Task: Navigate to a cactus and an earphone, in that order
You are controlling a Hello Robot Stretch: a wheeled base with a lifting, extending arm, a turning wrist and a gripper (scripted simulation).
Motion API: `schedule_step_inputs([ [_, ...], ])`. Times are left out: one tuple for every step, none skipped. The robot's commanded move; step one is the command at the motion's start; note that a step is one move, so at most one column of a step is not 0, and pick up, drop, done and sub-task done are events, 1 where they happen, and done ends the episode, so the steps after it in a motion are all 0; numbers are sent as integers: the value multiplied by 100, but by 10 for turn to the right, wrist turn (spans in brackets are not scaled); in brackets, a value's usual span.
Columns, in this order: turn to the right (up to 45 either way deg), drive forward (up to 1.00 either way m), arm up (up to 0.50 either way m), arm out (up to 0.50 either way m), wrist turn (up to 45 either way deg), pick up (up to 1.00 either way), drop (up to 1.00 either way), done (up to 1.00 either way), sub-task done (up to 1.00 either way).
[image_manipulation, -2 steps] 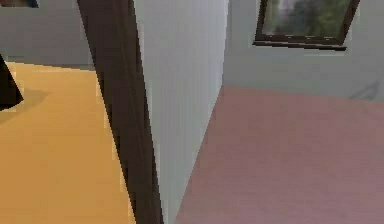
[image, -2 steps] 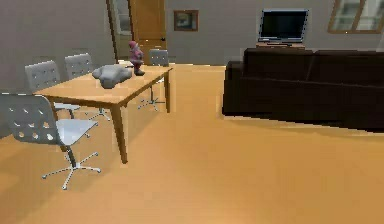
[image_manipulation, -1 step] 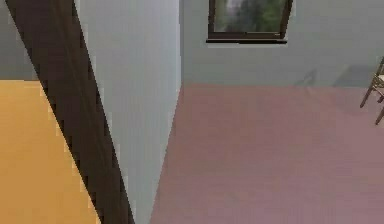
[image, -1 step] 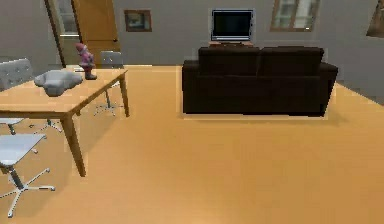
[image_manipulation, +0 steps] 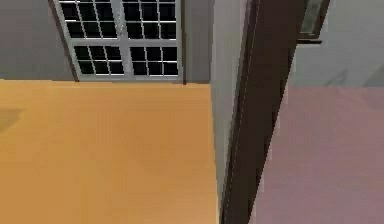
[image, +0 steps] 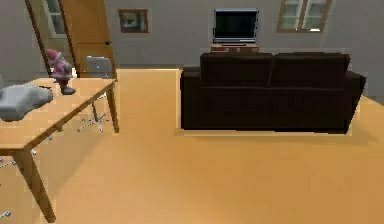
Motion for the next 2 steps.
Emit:
schedule_step_inputs([
  [420,0,0,0,0,0,0,0,0],
  [0,40,0,0,0,0,0,0,0],
])
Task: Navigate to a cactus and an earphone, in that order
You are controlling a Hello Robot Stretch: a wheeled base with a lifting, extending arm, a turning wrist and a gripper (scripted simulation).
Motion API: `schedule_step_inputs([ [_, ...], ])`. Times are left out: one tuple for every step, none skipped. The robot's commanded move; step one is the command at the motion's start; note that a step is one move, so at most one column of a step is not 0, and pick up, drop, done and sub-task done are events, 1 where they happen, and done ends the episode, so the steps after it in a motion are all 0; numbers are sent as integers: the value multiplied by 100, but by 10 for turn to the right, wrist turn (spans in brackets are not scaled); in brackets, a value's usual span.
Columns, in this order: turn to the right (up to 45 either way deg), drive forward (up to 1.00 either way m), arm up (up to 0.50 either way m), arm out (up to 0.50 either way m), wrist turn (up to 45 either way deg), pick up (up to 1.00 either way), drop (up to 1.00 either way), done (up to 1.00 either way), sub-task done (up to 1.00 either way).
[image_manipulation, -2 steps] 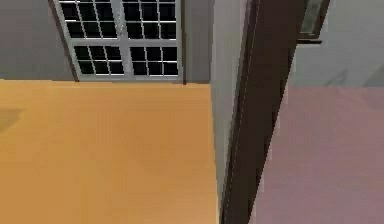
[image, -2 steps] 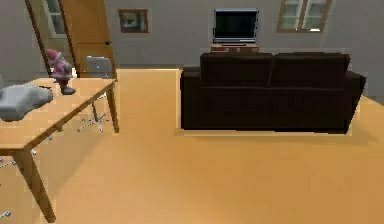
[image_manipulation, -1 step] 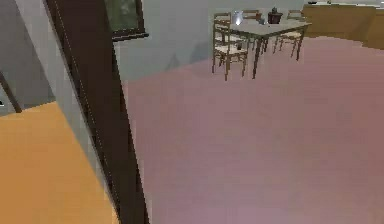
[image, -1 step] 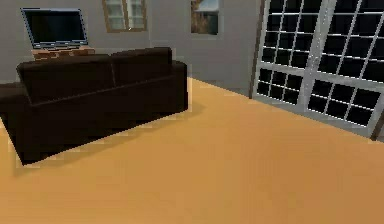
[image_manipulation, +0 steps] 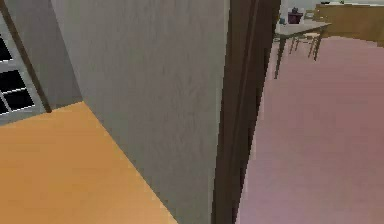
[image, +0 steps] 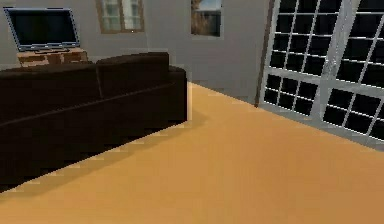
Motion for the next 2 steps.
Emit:
schedule_step_inputs([
  [120,0,0,0,0,0,0,0,0],
  [0,100,0,0,0,0,0,0,0],
])
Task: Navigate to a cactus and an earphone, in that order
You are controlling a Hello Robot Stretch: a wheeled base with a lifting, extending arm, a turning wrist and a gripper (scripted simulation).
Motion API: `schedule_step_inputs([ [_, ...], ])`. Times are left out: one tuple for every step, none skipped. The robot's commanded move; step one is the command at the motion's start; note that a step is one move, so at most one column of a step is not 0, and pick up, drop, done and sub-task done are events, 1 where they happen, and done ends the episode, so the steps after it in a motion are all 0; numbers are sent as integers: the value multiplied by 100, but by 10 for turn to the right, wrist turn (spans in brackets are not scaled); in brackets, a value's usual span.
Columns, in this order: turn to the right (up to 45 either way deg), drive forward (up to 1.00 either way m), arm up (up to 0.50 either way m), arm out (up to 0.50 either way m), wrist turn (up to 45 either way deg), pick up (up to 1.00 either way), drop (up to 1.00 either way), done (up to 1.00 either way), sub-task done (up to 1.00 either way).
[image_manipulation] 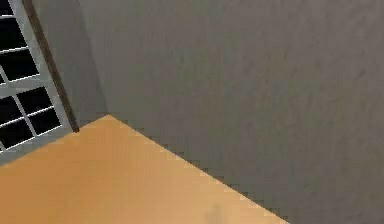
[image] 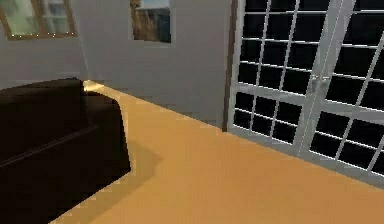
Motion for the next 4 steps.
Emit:
schedule_step_inputs([
  [0,100,0,0,0,0,0,0,0],
  [0,50,0,0,0,0,0,0,0],
  [-120,0,0,0,0,0,0,0,0],
  [0,55,0,0,0,0,0,0,0],
])
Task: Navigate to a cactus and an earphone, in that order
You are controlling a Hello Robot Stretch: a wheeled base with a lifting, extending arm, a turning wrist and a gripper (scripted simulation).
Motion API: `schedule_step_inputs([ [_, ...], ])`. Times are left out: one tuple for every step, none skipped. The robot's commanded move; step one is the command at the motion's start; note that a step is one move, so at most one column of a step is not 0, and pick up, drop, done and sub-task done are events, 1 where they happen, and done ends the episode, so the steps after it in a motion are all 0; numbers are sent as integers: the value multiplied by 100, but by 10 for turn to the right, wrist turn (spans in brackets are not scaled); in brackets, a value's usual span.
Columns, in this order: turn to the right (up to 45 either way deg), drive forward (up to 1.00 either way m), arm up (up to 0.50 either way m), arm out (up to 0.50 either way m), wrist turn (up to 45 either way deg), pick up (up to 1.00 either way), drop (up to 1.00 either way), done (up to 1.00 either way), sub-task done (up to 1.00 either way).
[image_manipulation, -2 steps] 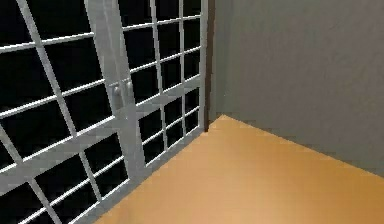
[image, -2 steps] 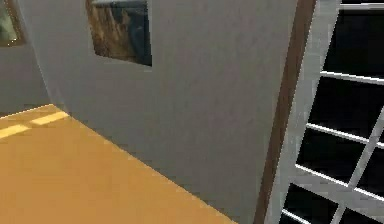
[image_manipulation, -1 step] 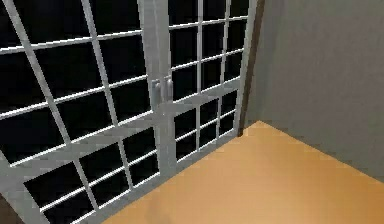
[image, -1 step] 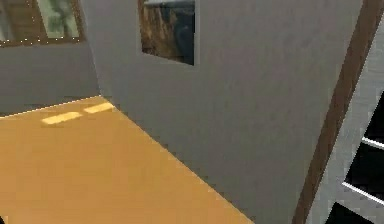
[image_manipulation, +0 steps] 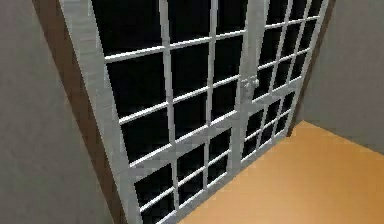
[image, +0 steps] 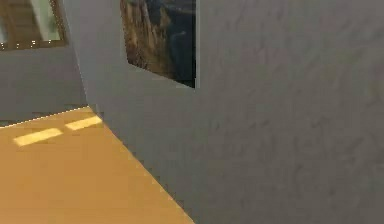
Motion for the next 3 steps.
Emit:
schedule_step_inputs([
  [-390,0,0,0,0,0,0,0,0],
  [0,100,0,0,0,0,0,0,0],
  [-90,0,0,0,0,0,0,0,0],
])
